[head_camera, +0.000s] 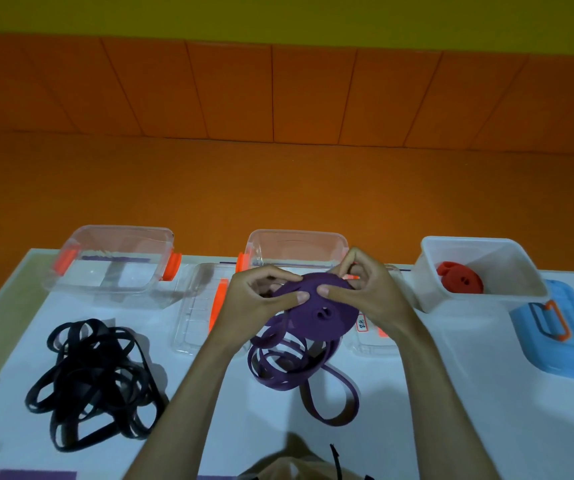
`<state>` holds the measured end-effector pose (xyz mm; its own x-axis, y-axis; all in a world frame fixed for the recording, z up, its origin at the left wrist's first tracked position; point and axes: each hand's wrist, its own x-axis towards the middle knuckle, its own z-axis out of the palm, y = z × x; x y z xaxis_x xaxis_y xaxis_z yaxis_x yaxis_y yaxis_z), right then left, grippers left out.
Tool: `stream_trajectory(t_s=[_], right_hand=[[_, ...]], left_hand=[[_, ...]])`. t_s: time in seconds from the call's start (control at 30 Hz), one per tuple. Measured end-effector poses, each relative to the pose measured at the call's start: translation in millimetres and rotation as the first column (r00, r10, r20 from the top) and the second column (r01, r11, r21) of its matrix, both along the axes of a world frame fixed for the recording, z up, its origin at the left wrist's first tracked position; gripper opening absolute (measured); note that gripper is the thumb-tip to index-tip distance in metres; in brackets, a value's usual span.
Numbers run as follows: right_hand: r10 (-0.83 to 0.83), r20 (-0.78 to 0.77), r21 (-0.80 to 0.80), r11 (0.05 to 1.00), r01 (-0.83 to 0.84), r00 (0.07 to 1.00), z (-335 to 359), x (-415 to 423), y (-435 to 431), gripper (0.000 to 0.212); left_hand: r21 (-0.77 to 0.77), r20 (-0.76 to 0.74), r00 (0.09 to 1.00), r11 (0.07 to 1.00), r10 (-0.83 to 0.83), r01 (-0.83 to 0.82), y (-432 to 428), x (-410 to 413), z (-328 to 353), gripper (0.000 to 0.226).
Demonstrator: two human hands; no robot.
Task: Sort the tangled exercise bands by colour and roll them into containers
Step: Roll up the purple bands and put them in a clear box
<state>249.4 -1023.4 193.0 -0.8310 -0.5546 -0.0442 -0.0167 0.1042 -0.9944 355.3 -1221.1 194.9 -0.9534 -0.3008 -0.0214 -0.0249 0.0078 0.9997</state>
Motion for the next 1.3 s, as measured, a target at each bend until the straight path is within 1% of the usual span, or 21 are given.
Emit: stream_trajectory(t_s=[0.07, 0.13, 0.23, 0.3, 0.37, 0.47, 0.5, 0.6, 0.7, 0.77, 0.87, 0.9, 1.03, 1.13, 1.23, 1.3], right_hand=[[0.025, 0.0, 0.043, 0.999, -0.025, 1.0, 0.7, 3.2, -1.5, 0.033], [0.014, 0.017, -0.007, 1.0, -0.014, 1.0, 2.6, 9.7, -5.6, 0.025], [-0.011, -0.021, -0.046, 0.999, 0.01, 1.0, 0.7, 17.9, -12.4, 0.019], [0.054, 0.01, -0.02, 0.998, -0.054, 0.998, 0.3, 23.9, -15.9, 0.017], [0.132, 0.027, 0.047, 0.99, -0.133, 0.991, 0.9, 32.3, -19.5, 0.024], [0.145, 0.018, 0.103, 0.984, -0.147, 0.989, 1.4, 50.2, -24.1, 0.04], [0.136, 0.009, 0.103, 0.985, -0.136, 0.991, 2.5, 57.0, -26.4, 0.042], [0.035, -0.033, 0.071, 0.997, -0.032, 0.999, -0.4, 81.5, -36.3, 0.025], [-0.102, 0.042, 0.036, 0.994, 0.1, 0.994, -6.5, 107.0, -46.9, 0.017], [-0.105, 0.105, 0.022, 0.994, 0.104, 0.989, -12.9, 122.1, -49.7, 0.02], [-0.024, 0.185, 0.018, 1.0, 0.021, 0.983, -21.9, 143.8, -46.3, 0.028], [-0.028, 0.191, 0.024, 0.999, 0.024, 0.981, -24.3, 150.3, -43.5, 0.029], [-0.155, 0.183, -0.014, 0.987, 0.16, 0.971, -32.0, 169.6, -35.5, 0.022], [-0.24, 0.237, -0.071, 0.962, 0.263, 0.941, -37.9, 170.2, -33.0, 0.018], [-0.288, 0.226, -0.067, 0.949, 0.309, 0.931, -44.2, 150.3, -30.6, 0.015], [-0.323, 0.243, -0.078, 0.933, 0.35, 0.915, -47.1, 130.6, -30.7, 0.014]], left_hand=[[-0.008, 0.01, 1.0, 1.0, 0.001, -0.001, 0.4, 2.7, -2.4, 0.025], [0.011, 0.017, 1.0, 1.0, 0.023, -0.023, -2.1, 7.9, -6.5, 0.025], [0.036, 0.01, 0.998, 0.998, 0.06, -0.061, -9.1, 17.7, -10.7, 0.027], [0.042, 0.017, 0.999, 0.998, 0.052, -0.052, -13.2, 24.6, -9.0, 0.026], [0.033, 0.026, 1.0, 0.999, 0.012, -0.013, -16.0, 32.0, -7.4, 0.025], [0.019, 0.029, 1.0, 1.0, -0.01, 0.009, -18.4, 46.9, -10.3, 0.024], [0.016, 0.041, 0.999, 1.0, -0.011, 0.01, -18.9, 53.2, -10.6, 0.024], [0.069, 0.097, 0.995, 0.997, 0.011, -0.017, -25.8, 76.6, -12.0, 0.024], [0.131, 0.098, 0.994, 0.989, 0.056, -0.069, -35.3, 98.6, -18.3, 0.027], [0.167, 0.088, 0.994, 0.983, 0.064, -0.078, -37.1, 112.5, -24.1, 0.029], [0.214, 0.079, 0.995, 0.975, 0.052, -0.068, -32.2, 130.6, -31.3, 0.031], [0.218, 0.08, 0.995, 0.973, 0.052, -0.068, -29.4, 135.9, -34.0, 0.032], [0.179, 0.055, 0.99, 0.974, 0.13, -0.137, -17.6, 148.9, -46.2, 0.037], [0.225, 0.046, 0.988, 0.962, 0.15, -0.156, -10.5, 148.1, -50.6, 0.034], [0.246, 0.089, 0.984, 0.954, 0.155, -0.173, -8.0, 135.8, -51.8, 0.024], [0.275, 0.119, 0.983, 0.946, 0.141, -0.17, -5.8, 121.0, -50.1, 0.028]])
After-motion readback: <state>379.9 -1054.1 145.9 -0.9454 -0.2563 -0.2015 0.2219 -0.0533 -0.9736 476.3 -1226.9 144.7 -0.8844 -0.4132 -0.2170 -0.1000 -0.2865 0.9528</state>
